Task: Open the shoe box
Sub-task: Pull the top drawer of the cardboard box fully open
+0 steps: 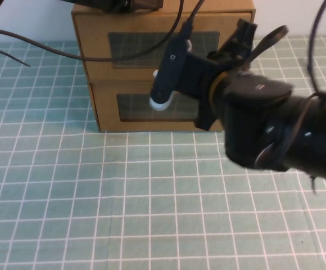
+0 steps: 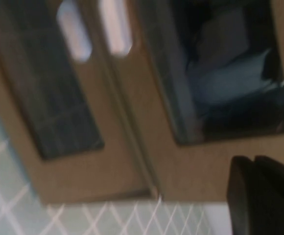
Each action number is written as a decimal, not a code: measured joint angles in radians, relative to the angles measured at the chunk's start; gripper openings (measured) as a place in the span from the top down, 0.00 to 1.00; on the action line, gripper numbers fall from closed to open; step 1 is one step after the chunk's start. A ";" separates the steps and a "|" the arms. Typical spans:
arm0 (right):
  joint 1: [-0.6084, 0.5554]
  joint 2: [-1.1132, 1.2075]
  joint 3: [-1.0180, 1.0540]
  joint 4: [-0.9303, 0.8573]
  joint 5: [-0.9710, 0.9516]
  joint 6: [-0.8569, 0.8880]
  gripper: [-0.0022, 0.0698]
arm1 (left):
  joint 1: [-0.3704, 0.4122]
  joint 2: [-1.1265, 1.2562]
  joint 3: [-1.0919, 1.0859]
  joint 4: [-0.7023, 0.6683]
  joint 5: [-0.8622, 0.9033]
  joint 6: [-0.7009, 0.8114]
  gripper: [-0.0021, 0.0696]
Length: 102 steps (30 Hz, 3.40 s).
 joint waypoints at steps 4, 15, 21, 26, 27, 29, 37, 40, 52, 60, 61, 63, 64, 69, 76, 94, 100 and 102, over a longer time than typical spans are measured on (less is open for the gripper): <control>0.011 0.068 0.002 -0.230 -0.019 0.217 0.99 | -0.015 -0.009 -0.008 0.107 0.004 -0.060 0.98; 0.013 0.184 -0.007 -0.338 -0.128 0.295 0.78 | -0.029 -0.013 -0.015 0.151 -0.012 -0.101 0.98; 0.013 0.200 -0.013 -0.343 -0.140 0.297 0.57 | -0.029 -0.011 -0.015 0.109 -0.028 -0.087 0.98; 0.013 0.215 -0.029 -0.343 -0.144 0.298 0.52 | -0.025 -0.006 -0.013 0.068 -0.038 -0.061 0.98; 0.013 0.220 -0.037 -0.343 -0.144 0.298 0.52 | -0.025 -0.006 -0.011 0.061 -0.040 -0.060 0.98; 0.013 0.224 -0.057 -0.343 -0.144 0.298 0.52 | -0.023 -0.006 -0.008 0.055 -0.042 -0.060 0.98; 0.003 0.273 -0.132 -0.343 -0.149 0.298 0.52 | -0.023 -0.006 -0.007 0.053 -0.044 -0.058 0.98; -0.009 0.287 -0.151 -0.345 -0.154 0.298 0.52 | -0.023 -0.006 -0.007 0.053 -0.044 -0.058 0.98; -0.056 0.335 -0.165 -0.360 -0.192 0.276 0.91 | -0.023 -0.006 -0.006 0.049 -0.043 -0.056 0.98; -0.056 0.335 -0.165 -0.368 -0.192 0.269 0.95 | -0.022 -0.006 -0.006 0.049 -0.043 -0.056 0.98; -0.052 0.335 -0.165 -0.365 -0.186 0.267 0.95 | -0.022 -0.006 -0.006 0.049 -0.043 -0.056 0.98; -0.045 0.329 -0.165 -0.356 -0.179 0.269 0.95 | -0.022 -0.006 -0.006 0.049 -0.043 -0.056 0.98; -0.040 0.325 -0.163 -0.351 -0.173 0.269 0.95 | -0.022 -0.006 -0.006 0.051 -0.043 -0.056 0.98; -0.016 0.309 -0.151 -0.333 -0.143 0.269 0.95 | -0.022 -0.006 -0.006 0.051 -0.043 -0.056 0.98; 0.044 0.224 -0.028 -0.331 -0.110 0.241 0.96 | -0.022 -0.006 -0.006 0.051 -0.041 -0.056 0.98; 0.264 -0.019 0.266 -0.206 -0.042 0.286 0.96 | -0.022 -0.006 -0.006 0.051 -0.041 -0.056 0.98; 0.265 -0.019 0.266 -0.217 -0.039 0.286 0.94 | -0.022 -0.006 -0.006 0.051 -0.041 -0.056 0.98; 0.265 -0.019 0.256 -0.173 -0.034 0.286 0.88 | -0.022 -0.006 -0.006 0.051 -0.039 -0.056 0.98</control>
